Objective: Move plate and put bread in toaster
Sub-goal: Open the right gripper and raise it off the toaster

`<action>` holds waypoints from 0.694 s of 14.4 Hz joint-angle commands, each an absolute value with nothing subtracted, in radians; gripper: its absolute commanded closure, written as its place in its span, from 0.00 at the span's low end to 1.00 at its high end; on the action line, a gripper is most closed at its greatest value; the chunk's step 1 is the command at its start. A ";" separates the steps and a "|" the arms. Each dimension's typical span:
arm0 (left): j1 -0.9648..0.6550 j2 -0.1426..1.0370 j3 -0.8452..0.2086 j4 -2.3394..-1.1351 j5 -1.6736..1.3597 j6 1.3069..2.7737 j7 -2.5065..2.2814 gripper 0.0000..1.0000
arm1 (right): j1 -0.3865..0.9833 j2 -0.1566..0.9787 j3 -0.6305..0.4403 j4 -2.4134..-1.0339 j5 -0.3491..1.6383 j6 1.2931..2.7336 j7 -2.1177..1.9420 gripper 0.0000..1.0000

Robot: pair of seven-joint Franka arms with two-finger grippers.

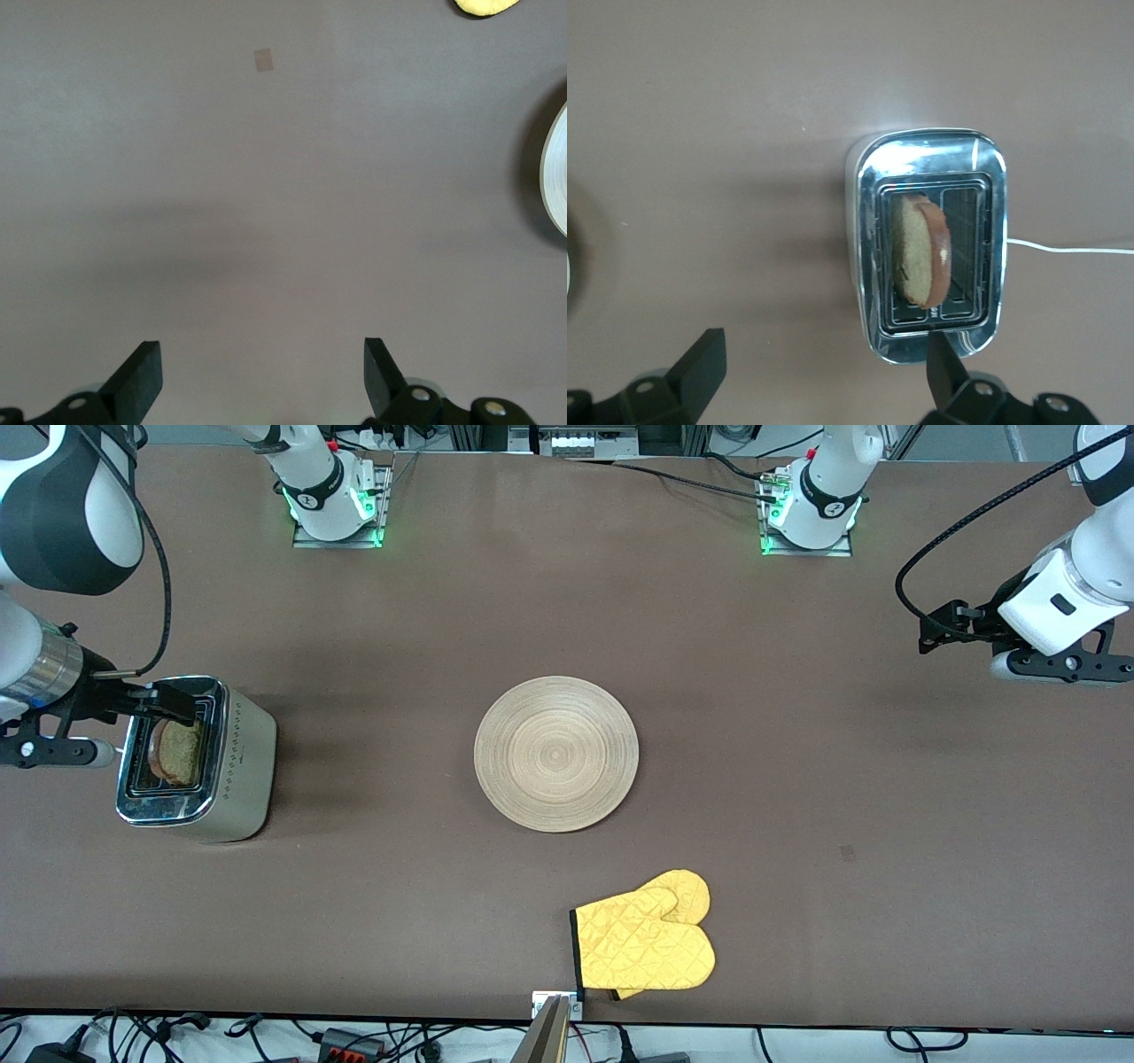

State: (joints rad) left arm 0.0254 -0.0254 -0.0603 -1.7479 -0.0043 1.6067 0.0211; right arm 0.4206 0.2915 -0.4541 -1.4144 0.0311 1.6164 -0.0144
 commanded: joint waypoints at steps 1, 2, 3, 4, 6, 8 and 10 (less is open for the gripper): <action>0.028 -0.020 -0.057 -1.736 -0.017 1.598 0.031 0.00 | 0.342 0.256 -0.393 -1.401 0.064 1.614 -0.005 0.00; 0.028 -0.020 -0.057 -1.736 -0.017 1.598 0.031 0.00 | 0.280 0.250 -0.330 -1.402 0.077 1.649 -0.005 0.00; 0.028 -0.020 -0.057 -1.736 -0.017 1.598 0.031 0.00 | 0.200 0.247 -0.254 -1.402 0.080 1.675 -0.006 0.00; 0.028 -0.020 -0.057 -1.735 -0.017 1.598 0.031 0.00 | 0.134 0.244 -0.174 -1.402 0.077 1.689 -0.009 0.00; 0.028 -0.020 -0.057 -1.735 -0.017 1.600 0.031 0.00 | 0.040 0.242 -0.101 -1.402 0.075 1.687 -0.012 0.00; 0.028 -0.020 -0.055 -1.735 -0.017 1.600 0.031 0.00 | 0.009 0.233 -0.095 -1.404 0.077 1.684 -0.021 0.00; 0.028 -0.020 -0.055 -1.735 -0.017 1.600 0.031 0.00 | -0.014 0.218 -0.071 -1.405 0.074 1.681 -0.017 0.00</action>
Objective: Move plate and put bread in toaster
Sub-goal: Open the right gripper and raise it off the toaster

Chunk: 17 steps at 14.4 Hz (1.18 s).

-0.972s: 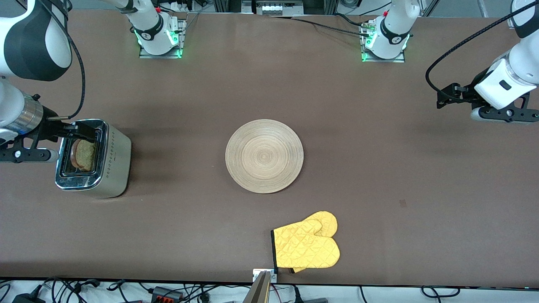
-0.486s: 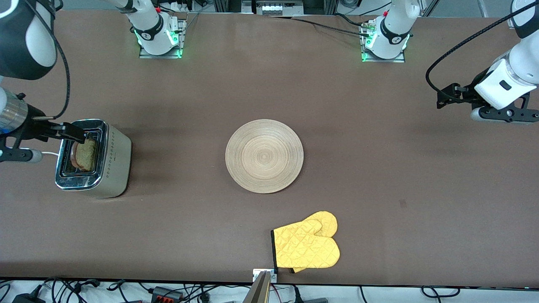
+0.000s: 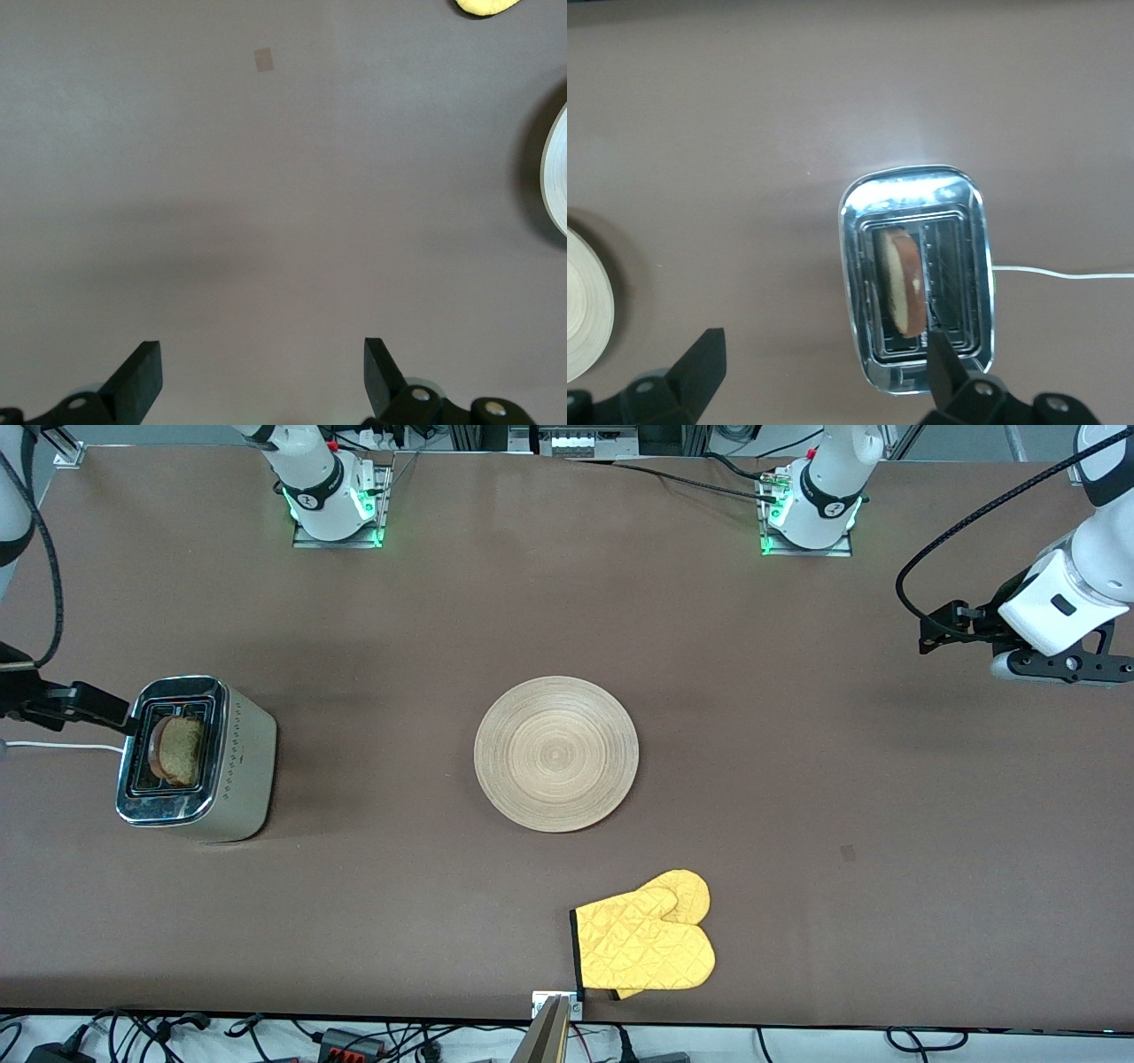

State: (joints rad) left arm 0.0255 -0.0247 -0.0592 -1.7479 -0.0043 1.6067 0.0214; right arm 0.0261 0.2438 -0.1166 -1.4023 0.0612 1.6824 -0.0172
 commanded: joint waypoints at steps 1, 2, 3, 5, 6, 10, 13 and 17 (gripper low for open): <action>0.028 -0.020 -0.055 -1.735 -0.017 1.600 0.031 0.00 | -0.038 0.213 -0.040 -1.405 0.071 1.680 -0.017 0.00; 0.028 -0.018 -0.055 -1.735 -0.017 1.600 0.031 0.00 | -0.043 0.207 -0.029 -1.407 0.064 1.680 -0.014 0.00; 0.028 -0.020 -0.055 -1.735 -0.017 1.600 0.031 0.00 | -0.043 0.206 -0.028 -1.411 0.064 1.677 -0.012 0.00; 0.029 -0.018 -0.055 -1.735 -0.017 1.601 0.031 0.00 | -0.043 0.201 -0.031 -1.419 0.057 1.642 -0.009 0.00; 0.035 -0.018 -0.055 -1.735 -0.017 1.601 0.032 0.00 | -0.041 0.190 -0.029 -1.434 0.032 1.638 -0.009 0.00; 0.037 -0.018 -0.055 -1.735 -0.017 1.601 0.031 0.00 | -0.028 0.082 -0.025 -1.604 -0.006 1.693 -0.008 0.00; 0.038 -0.018 -0.055 -1.735 -0.017 1.601 0.031 0.00 | -0.029 0.012 -0.025 -1.698 0.000 1.700 -0.006 0.00; 0.038 -0.018 -0.055 -1.735 -0.017 1.601 0.031 0.00 | -0.028 -0.044 -0.025 -1.761 -0.002 1.694 -0.025 0.00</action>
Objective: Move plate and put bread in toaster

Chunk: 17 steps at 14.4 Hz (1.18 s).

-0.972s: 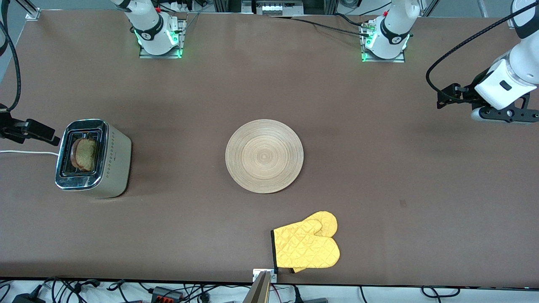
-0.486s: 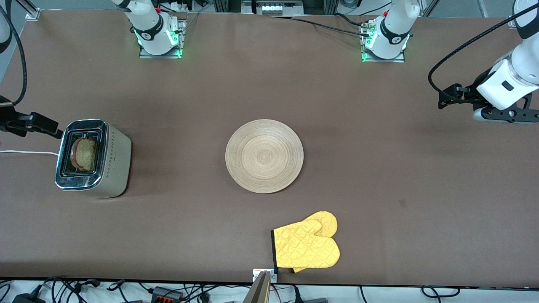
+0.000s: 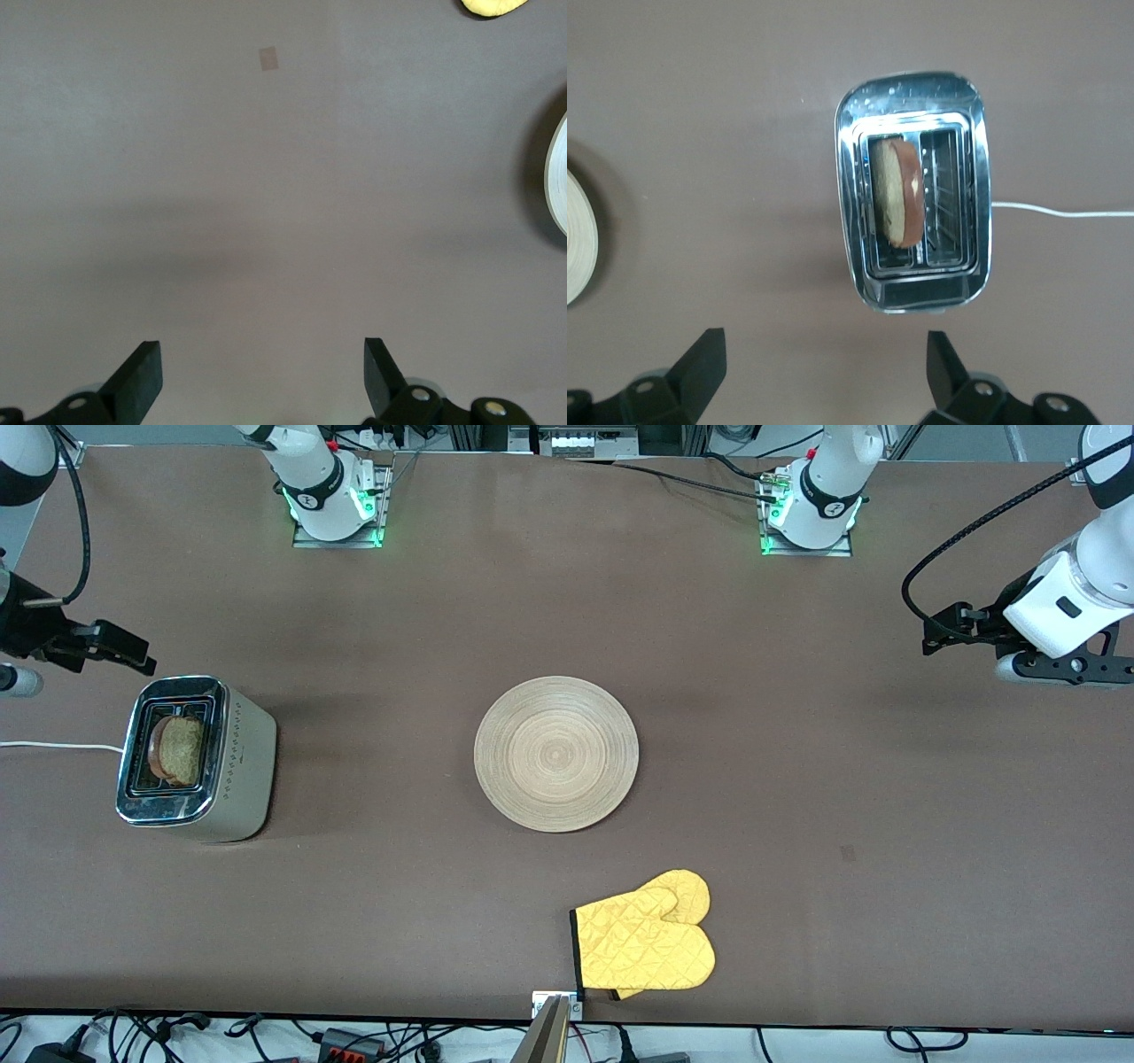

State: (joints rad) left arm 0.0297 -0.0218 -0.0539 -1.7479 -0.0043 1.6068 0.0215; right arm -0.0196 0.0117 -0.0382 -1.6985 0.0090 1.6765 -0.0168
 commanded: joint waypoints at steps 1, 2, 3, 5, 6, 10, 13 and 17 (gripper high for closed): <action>0.038 -0.018 -0.055 -1.735 -0.018 1.601 0.031 0.00 | -0.028 -0.049 -0.025 -1.763 -0.002 1.690 -0.025 0.00; 0.038 -0.017 -0.055 -1.735 -0.018 1.601 0.031 0.00 | -0.028 -0.058 -0.025 -1.766 -0.002 1.684 -0.025 0.00; 0.040 -0.018 -0.057 -1.735 -0.017 1.601 0.031 0.00 | -0.028 -0.064 -0.025 -1.770 -0.005 1.687 -0.025 0.00; 0.040 -0.018 -0.055 -1.735 -0.018 1.601 0.031 0.00 | -0.028 -0.072 -0.023 -1.772 -0.008 1.693 -0.026 0.00; 0.040 -0.017 -0.055 -1.735 -0.024 1.601 0.031 0.00 | -0.028 -0.072 -0.025 -1.772 -0.008 1.690 -0.026 0.00; 0.047 -0.017 -0.055 -1.735 -0.035 1.600 0.031 0.00 | -0.032 -0.072 -0.028 -1.770 -0.006 1.684 -0.087 0.00; 0.052 -0.015 -0.055 -1.735 -0.037 1.601 0.032 0.00 | -0.034 -0.071 -0.028 -1.767 0.000 1.686 -0.078 0.00; 0.052 -0.012 -0.055 -1.735 -0.037 1.600 0.032 0.00 | -0.031 -0.067 -0.028 -1.766 -0.002 1.695 -0.066 0.00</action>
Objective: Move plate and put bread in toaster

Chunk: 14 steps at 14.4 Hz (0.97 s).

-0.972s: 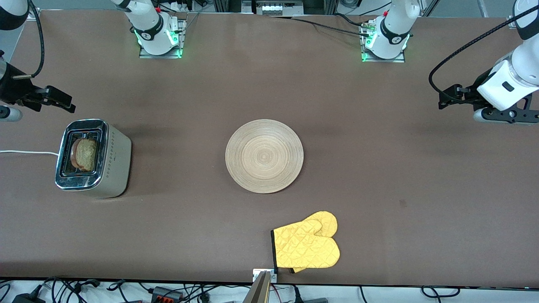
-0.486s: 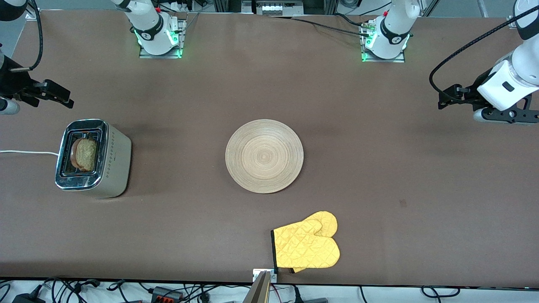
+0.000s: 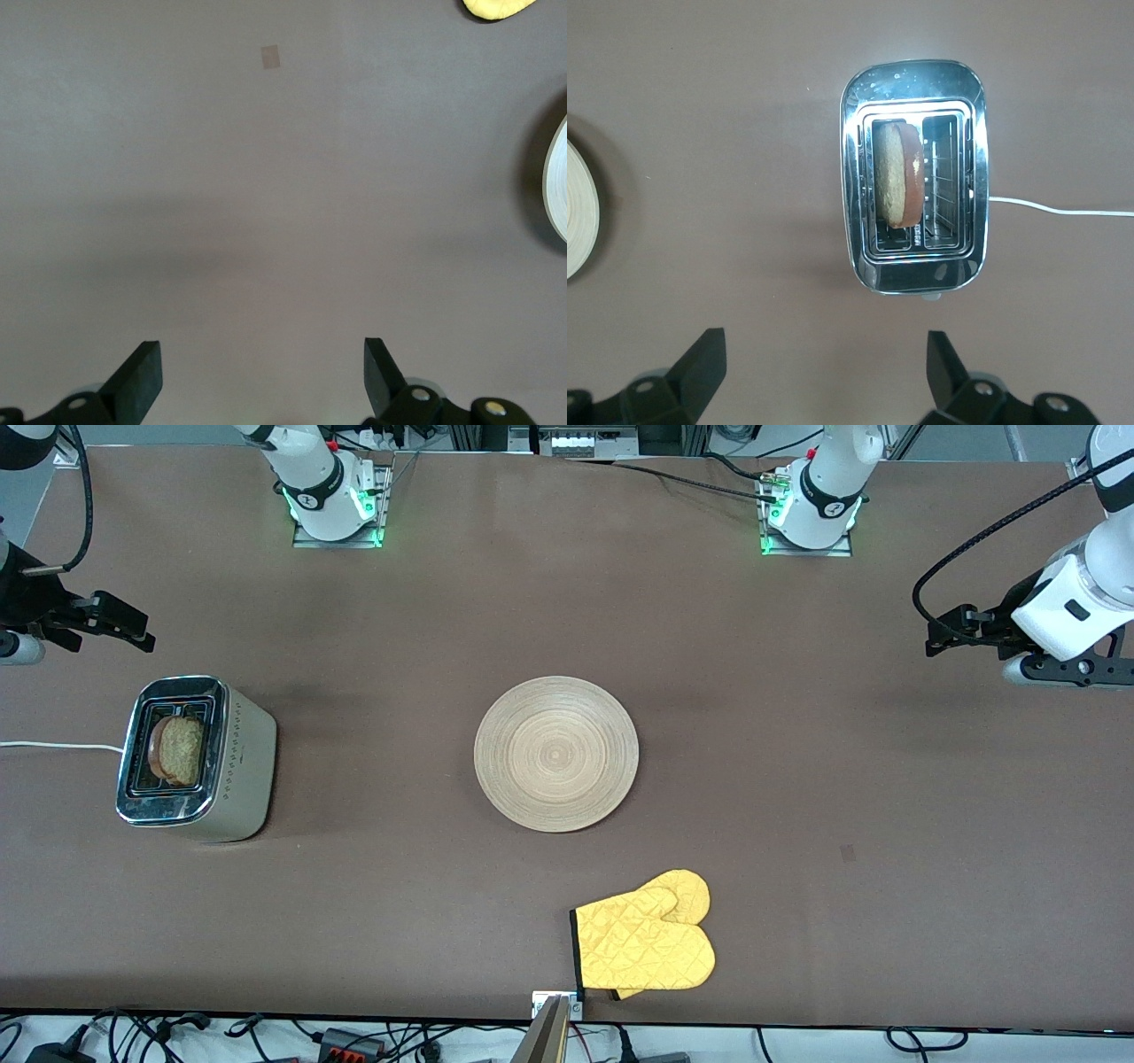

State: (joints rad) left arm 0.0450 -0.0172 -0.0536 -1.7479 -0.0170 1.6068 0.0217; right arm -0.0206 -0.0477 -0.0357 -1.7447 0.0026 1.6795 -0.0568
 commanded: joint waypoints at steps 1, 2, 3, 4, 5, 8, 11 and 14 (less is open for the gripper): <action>0.052 -0.012 -0.055 -1.735 -0.037 1.601 0.032 0.00 | -0.032 -0.067 -0.028 -1.763 -0.002 1.695 -0.066 0.00; 0.052 -0.012 -0.055 -1.735 -0.037 1.601 0.032 0.00 | -0.032 -0.066 -0.028 -1.763 -0.006 1.697 -0.066 0.00; 0.054 -0.012 -0.055 -1.735 -0.037 1.601 0.032 0.00 | -0.032 -0.066 -0.028 -1.763 -0.008 1.697 -0.066 0.00; 0.054 -0.012 -0.055 -1.735 -0.037 1.600 0.032 0.00 | -0.032 -0.066 -0.028 -1.763 -0.008 1.697 -0.066 0.00; 0.054 -0.012 -0.055 -1.735 -0.037 1.600 0.032 0.00 | -0.041 -0.066 -0.025 -1.763 -0.006 1.697 -0.063 0.00; 0.064 -0.011 -0.055 -1.736 -0.043 1.598 0.032 0.00 | -0.078 -0.066 0.005 -1.761 -0.003 1.697 -0.055 0.00; 0.090 -0.002 -0.057 -1.736 -0.074 1.597 0.035 0.00 | -0.080 -0.067 0.009 -1.761 -0.005 1.695 -0.055 0.00; 0.089 -0.002 -0.063 -1.735 -0.074 1.598 0.041 0.00 | -0.081 -0.072 0.009 -1.761 -0.002 1.684 -0.054 0.00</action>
State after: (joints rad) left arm 0.0819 -0.0043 -0.0534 -1.7480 -0.0561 1.6067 0.0261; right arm -0.0570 -0.0478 -0.0135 -1.7447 0.0017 1.6840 -0.0563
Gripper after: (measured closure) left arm 0.000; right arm 0.000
